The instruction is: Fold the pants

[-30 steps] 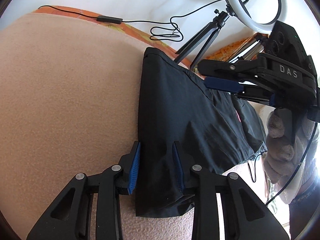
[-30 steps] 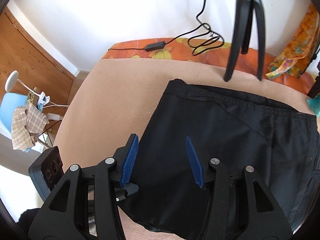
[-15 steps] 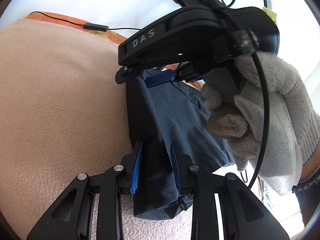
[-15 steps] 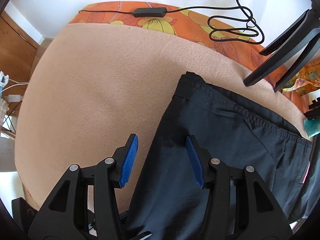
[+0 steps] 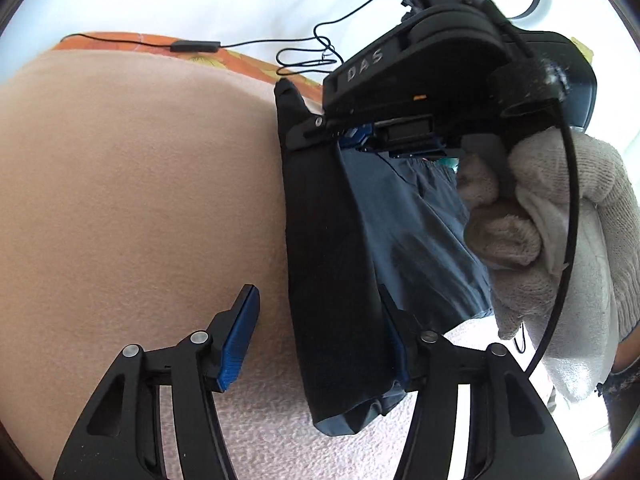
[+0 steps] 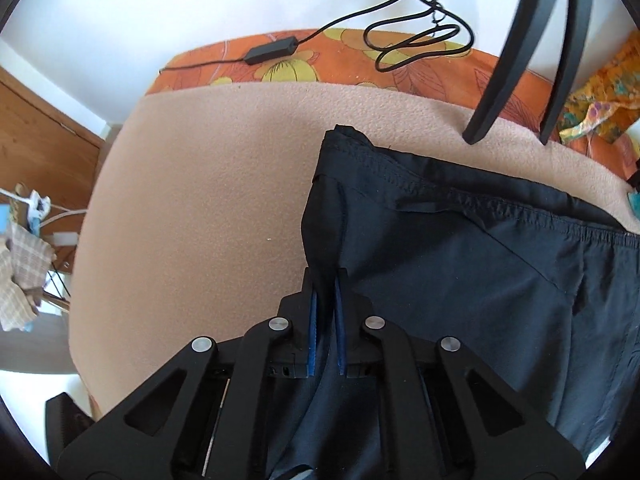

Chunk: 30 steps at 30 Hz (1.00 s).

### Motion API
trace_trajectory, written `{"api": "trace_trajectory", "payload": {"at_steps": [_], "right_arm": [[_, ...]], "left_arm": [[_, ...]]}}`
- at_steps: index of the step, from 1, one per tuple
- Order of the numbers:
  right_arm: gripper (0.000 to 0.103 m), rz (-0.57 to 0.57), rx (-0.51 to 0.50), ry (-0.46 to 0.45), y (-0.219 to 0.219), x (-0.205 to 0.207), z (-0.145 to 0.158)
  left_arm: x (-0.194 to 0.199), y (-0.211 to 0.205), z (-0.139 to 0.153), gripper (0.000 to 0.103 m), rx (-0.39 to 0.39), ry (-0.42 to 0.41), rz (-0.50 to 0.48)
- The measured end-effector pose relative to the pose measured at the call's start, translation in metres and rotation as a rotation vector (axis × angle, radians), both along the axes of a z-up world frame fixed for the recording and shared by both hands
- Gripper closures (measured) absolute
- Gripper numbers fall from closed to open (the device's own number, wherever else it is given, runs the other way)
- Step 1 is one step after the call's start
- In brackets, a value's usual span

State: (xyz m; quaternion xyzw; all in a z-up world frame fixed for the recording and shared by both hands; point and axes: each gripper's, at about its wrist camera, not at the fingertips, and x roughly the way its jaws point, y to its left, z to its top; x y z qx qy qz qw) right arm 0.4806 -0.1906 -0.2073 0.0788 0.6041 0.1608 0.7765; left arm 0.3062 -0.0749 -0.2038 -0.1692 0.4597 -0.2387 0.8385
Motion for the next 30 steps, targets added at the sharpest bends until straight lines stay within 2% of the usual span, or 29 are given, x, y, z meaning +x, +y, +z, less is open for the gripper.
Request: {"api": "trace_trajectory", "payload": {"at_steps": [1, 4, 10, 15, 21, 25, 29, 30], "right_arm": [[0.096, -0.020, 0.034, -0.005, -0.007, -0.002, 0.001], [0.097, -0.068, 0.116, -0.022, -0.022, -0.009, 0.011], [0.097, -0.111, 0.247, -0.106, -0.033, -0.022, 0.046], [0.097, -0.083, 0.290, -0.155, -0.021, -0.035, 0.075], [0.097, -0.033, 0.371, -0.152, 0.016, -0.042, 0.087], [0.097, 0.013, 0.390, -0.139, 0.048, -0.044, 0.081], [0.097, 0.017, 0.388, -0.111, 0.054, -0.043, 0.066], [0.097, 0.013, 0.397, -0.110, 0.051, -0.043, 0.066]], "left_arm": [[-0.001, -0.002, -0.001, 0.081, -0.008, -0.006, -0.008], [-0.002, -0.004, 0.000, 0.097, -0.047, -0.014, -0.011], [-0.015, 0.011, 0.024, 0.099, -0.137, -0.088, 0.005], [-0.025, 0.026, 0.043, 0.099, -0.114, -0.143, 0.010], [-0.059, 0.059, 0.063, 0.100, -0.058, -0.182, 0.032], [-0.070, 0.080, 0.066, 0.099, 0.000, -0.194, 0.055], [-0.071, 0.079, 0.058, 0.099, 0.049, -0.162, 0.033], [-0.072, 0.074, 0.061, 0.092, 0.067, -0.161, 0.022]]}}
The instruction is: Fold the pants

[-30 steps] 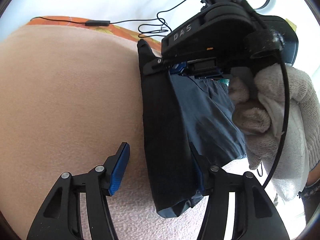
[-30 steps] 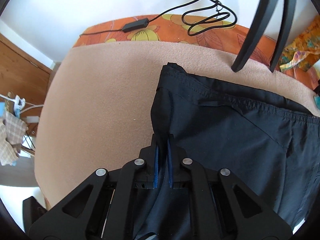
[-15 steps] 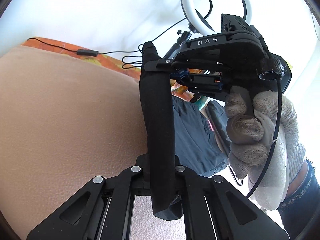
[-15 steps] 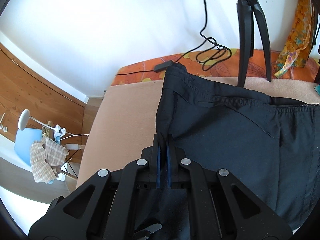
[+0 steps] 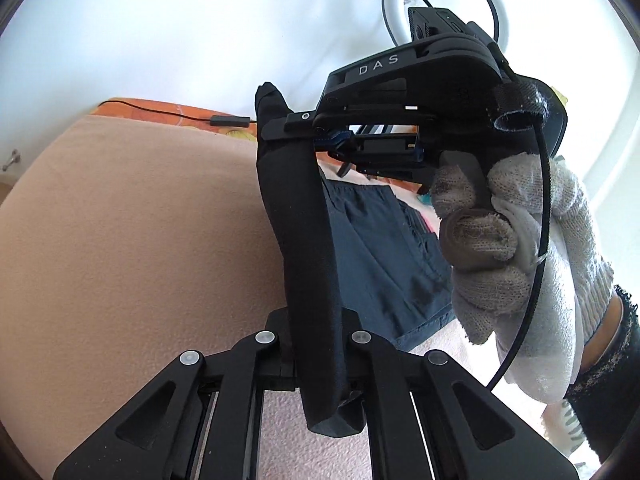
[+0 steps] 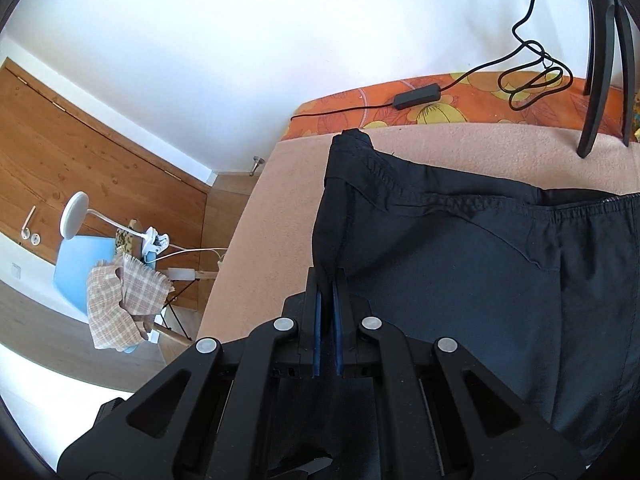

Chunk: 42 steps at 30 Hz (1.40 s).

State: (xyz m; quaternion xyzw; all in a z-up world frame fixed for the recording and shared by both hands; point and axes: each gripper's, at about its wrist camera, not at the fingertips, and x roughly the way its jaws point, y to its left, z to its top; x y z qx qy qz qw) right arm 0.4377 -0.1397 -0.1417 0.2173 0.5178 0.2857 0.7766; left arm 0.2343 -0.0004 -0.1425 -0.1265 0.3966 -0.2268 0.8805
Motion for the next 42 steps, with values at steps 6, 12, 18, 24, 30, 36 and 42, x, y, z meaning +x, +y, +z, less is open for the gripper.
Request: {"api": "trace_trajectory", "payload": {"at_steps": [6, 12, 18, 24, 30, 36, 42], "right_arm": [[0.098, -0.022, 0.047, -0.026, -0.032, -0.003, 0.020], [0.098, -0.059, 0.081, -0.058, -0.085, -0.008, 0.042], [0.098, -0.103, 0.063, -0.074, -0.141, -0.019, 0.049], [0.098, -0.143, 0.036, -0.066, -0.198, -0.018, 0.038], [0.098, -0.156, -0.027, -0.046, -0.228, -0.014, 0.015], [0.098, -0.214, -0.071, -0.008, -0.257, -0.015, -0.021], [0.098, -0.259, -0.073, 0.031, -0.278, -0.015, -0.055]], "left_arm": [[-0.023, -0.003, 0.034, 0.062, -0.013, -0.082, -0.063], [-0.042, 0.005, 0.065, 0.060, -0.027, -0.187, -0.048], [-0.016, -0.027, 0.060, 0.060, -0.047, -0.167, -0.058], [-0.004, -0.019, 0.065, 0.060, -0.166, -0.186, -0.027], [0.022, -0.051, 0.044, 0.060, 0.005, -0.133, -0.088], [0.043, -0.112, -0.001, 0.060, 0.178, -0.079, -0.211], [0.044, -0.157, -0.030, 0.060, 0.334, -0.091, -0.297]]}}
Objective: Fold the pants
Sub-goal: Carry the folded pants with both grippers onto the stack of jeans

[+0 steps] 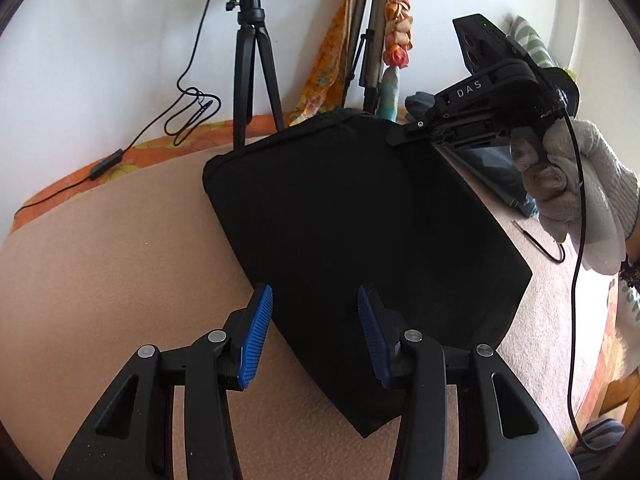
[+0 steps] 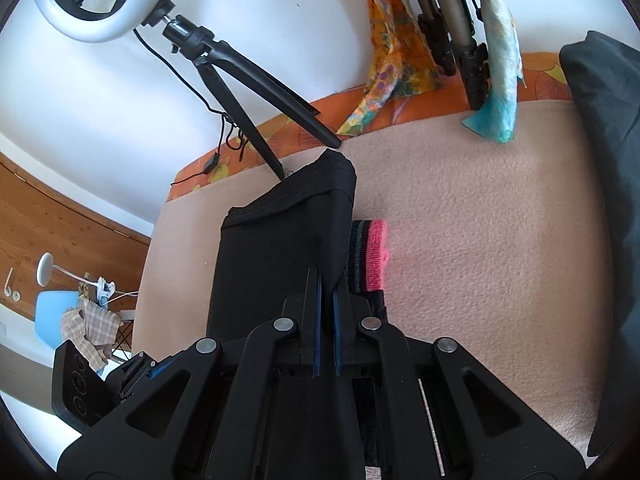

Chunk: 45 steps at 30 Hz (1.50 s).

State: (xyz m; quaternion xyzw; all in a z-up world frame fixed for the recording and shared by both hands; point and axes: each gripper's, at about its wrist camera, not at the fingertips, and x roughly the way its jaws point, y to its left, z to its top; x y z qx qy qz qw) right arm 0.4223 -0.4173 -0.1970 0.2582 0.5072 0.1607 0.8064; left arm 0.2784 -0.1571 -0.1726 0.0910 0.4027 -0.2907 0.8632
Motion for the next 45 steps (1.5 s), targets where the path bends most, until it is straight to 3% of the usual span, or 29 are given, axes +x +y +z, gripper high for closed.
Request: {"api": "trace_trajectory", "payload": {"at_steps": [10, 15, 17, 19, 21, 22, 29, 38, 39, 40, 42, 45], "right_arm": [[0.098, -0.020, -0.003, 0.020, -0.004, 0.000, -0.029], [0.092, 0.005, -0.048, -0.006, 0.003, -0.003, -0.023], [0.090, 0.021, -0.057, -0.020, 0.004, -0.006, -0.018], [0.071, 0.036, -0.058, -0.027, 0.002, -0.011, -0.015], [0.048, 0.050, -0.039, -0.027, -0.001, -0.018, -0.015], [0.046, 0.051, -0.029, -0.031, -0.004, -0.022, -0.016], [0.046, 0.132, 0.090, -0.015, -0.008, -0.045, -0.037], [0.045, 0.163, 0.253, -0.037, 0.000, -0.051, -0.057], [0.052, 0.164, 0.257, -0.041, 0.001, -0.051, -0.057], [0.066, 0.163, 0.259, -0.032, 0.003, -0.051, -0.059], [0.079, 0.157, 0.266, -0.021, 0.008, -0.052, -0.063], [0.087, 0.149, 0.224, -0.053, 0.014, -0.056, -0.054]], "left_arm": [[0.007, -0.010, -0.022, 0.060, 0.033, 0.038, -0.001], [0.015, 0.001, -0.018, 0.060, -0.035, 0.098, 0.035], [0.022, 0.012, -0.014, 0.055, -0.095, 0.133, 0.074], [0.032, 0.026, -0.012, 0.044, -0.184, 0.181, 0.113], [0.043, 0.039, -0.014, 0.043, -0.239, 0.228, 0.167], [0.048, 0.044, -0.015, 0.043, -0.257, 0.248, 0.187], [0.062, 0.046, -0.035, 0.043, -0.346, 0.381, 0.174], [0.068, 0.041, -0.041, 0.047, -0.428, 0.382, 0.171], [0.069, 0.040, -0.041, 0.054, -0.423, 0.379, 0.177], [0.071, 0.039, -0.042, 0.064, -0.413, 0.375, 0.188], [0.073, 0.040, -0.045, 0.073, -0.410, 0.377, 0.210], [0.073, 0.037, -0.044, 0.085, -0.383, 0.360, 0.225]]}}
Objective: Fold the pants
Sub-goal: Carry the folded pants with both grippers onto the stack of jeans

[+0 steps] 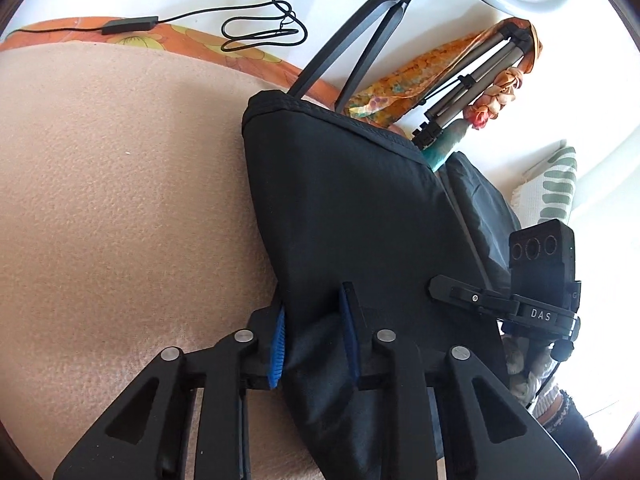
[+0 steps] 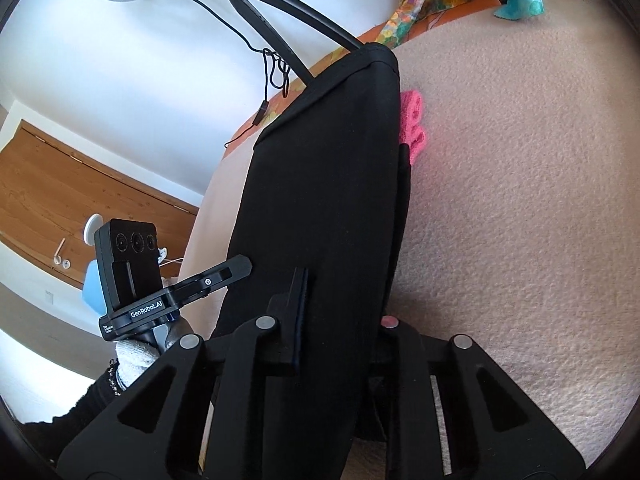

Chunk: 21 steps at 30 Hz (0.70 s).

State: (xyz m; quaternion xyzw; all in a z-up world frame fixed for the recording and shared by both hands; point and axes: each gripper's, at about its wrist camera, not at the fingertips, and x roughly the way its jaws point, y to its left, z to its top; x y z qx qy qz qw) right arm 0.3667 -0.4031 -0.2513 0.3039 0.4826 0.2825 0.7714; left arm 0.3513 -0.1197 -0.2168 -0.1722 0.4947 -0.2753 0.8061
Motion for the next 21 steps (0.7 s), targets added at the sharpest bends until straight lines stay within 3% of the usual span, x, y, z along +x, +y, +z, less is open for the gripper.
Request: {"api": "trace_trajectory", "payload": {"at_steps": [6, 12, 21], "right_arm": [[0.091, -0.004, -0.095, -0.049, 0.015, -0.010, 0.028], [0.091, -0.009, -0.148, -0.084, 0.017, -0.019, 0.059], [0.091, -0.055, -0.206, -0.152, -0.024, -0.054, 0.104]], "left_arm": [[-0.008, -0.004, 0.012, 0.096, 0.036, -0.051, -0.001], [-0.021, -0.012, 0.031, 0.096, 0.047, -0.096, -0.030], [-0.043, -0.053, 0.065, 0.097, 0.049, -0.193, -0.113]]}}
